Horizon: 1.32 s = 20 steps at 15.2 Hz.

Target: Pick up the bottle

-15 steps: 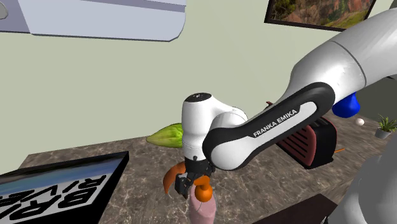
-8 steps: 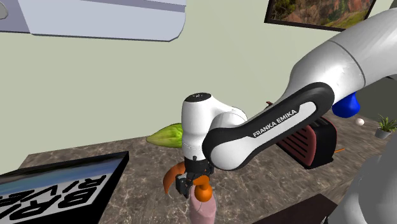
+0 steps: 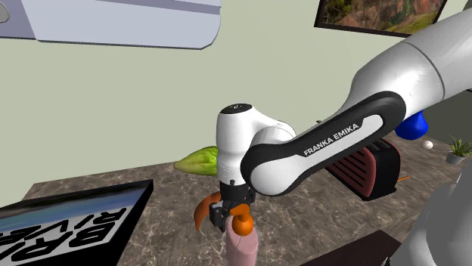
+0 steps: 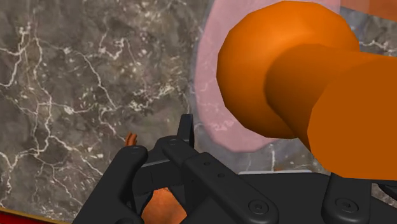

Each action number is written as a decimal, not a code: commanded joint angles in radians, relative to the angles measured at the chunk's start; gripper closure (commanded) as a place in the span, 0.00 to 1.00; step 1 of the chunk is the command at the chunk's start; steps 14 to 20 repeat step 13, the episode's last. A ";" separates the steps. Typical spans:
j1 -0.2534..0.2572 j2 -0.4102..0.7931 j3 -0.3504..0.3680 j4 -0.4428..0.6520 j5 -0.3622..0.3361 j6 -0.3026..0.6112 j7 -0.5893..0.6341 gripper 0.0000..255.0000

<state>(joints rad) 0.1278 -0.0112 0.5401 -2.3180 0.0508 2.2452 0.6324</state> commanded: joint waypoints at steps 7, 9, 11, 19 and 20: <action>0.000 -0.068 -0.005 0.047 0.037 -0.108 -0.025 1.00; -0.001 -0.083 -0.008 0.061 0.044 -0.135 -0.030 1.00; -0.001 -0.098 -0.010 0.076 0.050 -0.163 -0.034 1.00; -0.001 -0.099 -0.010 0.077 0.051 -0.165 -0.035 1.00; -0.001 -0.099 -0.010 0.077 0.051 -0.165 -0.035 1.00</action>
